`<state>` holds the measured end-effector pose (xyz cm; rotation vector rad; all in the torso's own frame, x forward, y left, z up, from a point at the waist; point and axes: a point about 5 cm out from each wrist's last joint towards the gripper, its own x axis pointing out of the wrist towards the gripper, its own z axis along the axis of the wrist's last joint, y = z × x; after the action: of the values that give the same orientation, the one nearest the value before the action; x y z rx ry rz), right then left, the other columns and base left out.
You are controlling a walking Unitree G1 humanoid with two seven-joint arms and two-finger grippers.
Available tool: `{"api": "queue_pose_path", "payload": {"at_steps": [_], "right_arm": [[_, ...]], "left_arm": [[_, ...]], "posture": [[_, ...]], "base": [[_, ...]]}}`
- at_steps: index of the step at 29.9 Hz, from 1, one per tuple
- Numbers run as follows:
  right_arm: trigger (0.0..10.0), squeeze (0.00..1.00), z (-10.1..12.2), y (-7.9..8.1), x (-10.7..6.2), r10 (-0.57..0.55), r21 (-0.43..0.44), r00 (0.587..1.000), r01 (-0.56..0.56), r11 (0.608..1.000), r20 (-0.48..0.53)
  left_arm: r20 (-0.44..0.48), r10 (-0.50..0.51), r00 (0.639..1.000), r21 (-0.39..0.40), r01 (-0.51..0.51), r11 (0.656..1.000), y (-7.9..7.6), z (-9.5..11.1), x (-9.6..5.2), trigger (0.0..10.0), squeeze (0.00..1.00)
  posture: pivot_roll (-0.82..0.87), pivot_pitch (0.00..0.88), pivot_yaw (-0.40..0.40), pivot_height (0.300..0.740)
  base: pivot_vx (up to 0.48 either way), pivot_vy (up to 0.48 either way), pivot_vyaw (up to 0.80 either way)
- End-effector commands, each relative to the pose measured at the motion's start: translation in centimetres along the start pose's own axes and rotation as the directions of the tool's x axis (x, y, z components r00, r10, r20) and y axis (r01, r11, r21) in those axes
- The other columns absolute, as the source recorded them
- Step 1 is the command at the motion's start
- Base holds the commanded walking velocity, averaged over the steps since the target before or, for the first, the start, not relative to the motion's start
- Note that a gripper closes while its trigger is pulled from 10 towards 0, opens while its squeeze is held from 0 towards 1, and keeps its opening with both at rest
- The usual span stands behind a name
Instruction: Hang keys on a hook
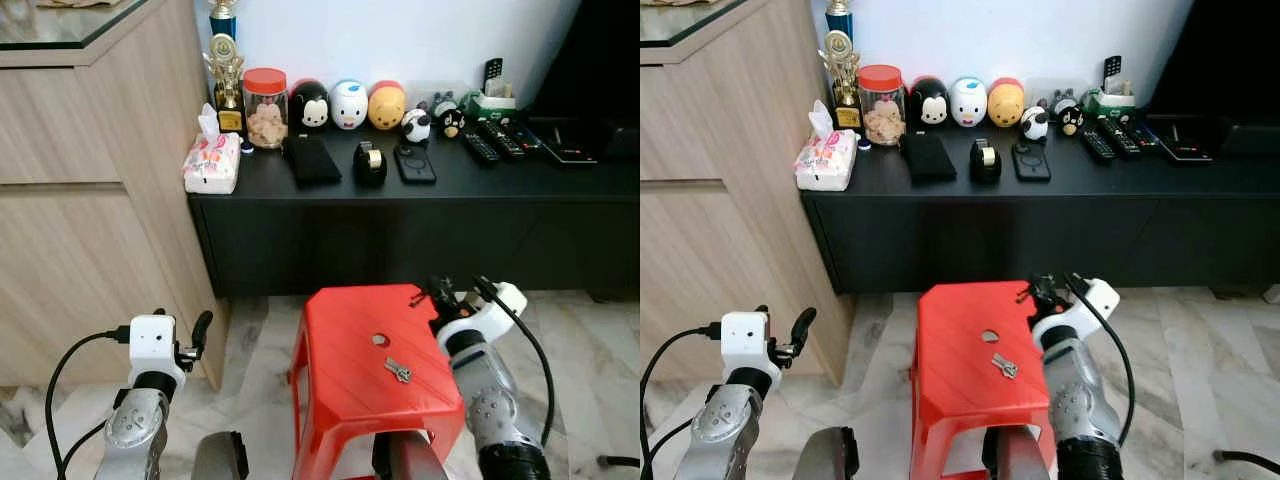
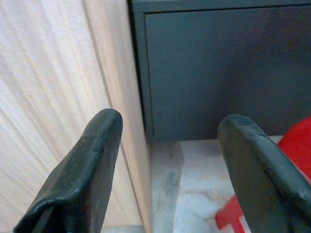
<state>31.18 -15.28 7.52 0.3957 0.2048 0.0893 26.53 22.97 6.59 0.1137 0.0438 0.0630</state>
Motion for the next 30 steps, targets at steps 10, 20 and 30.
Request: {"api": "queue_pose_path", "payload": {"at_steps": [10, 20, 30], "right_arm": [[0.0, 0.0, 2.1, 0.5, 0.2, 0.016, -0.369, 0.999, 0.003, 0.93, 0.05], [0.0, 0.0, 3.0, 1.4, 0.6, 0.022, -0.416, 0.997, 0.012, 0.909, 0.077], [10.0, 0.0, 2.9, 1.4, 0.4, -0.002, -0.228, 0.996, 0.023, 0.973, 0.094]], "left_arm": [[-0.005, 0.0, 1.0, 0.003, 0.0, 1.0, -0.3, -0.4, -0.1, 10.0, 0.0], [-0.001, 0.0, 1.0, 0.008, 0.0, 1.0, -0.3, -0.5, -0.1, 10.0, 0.0], [0.002, -0.01, 1.0, 0.004, 0.01, 1.0, -0.8, -0.5, -0.2, 10.0, 0.0]], "posture": [[0.05, 0.0, -0.101, 0.57], [0.05, 0.0, -0.102, 0.57], [0.06, 0.0, -0.102, 0.57]], "base": [[0.0, 0.0, 0.0], [0.0, 0.0, 0.0], [0.0, 0.0, 0.0]]}}
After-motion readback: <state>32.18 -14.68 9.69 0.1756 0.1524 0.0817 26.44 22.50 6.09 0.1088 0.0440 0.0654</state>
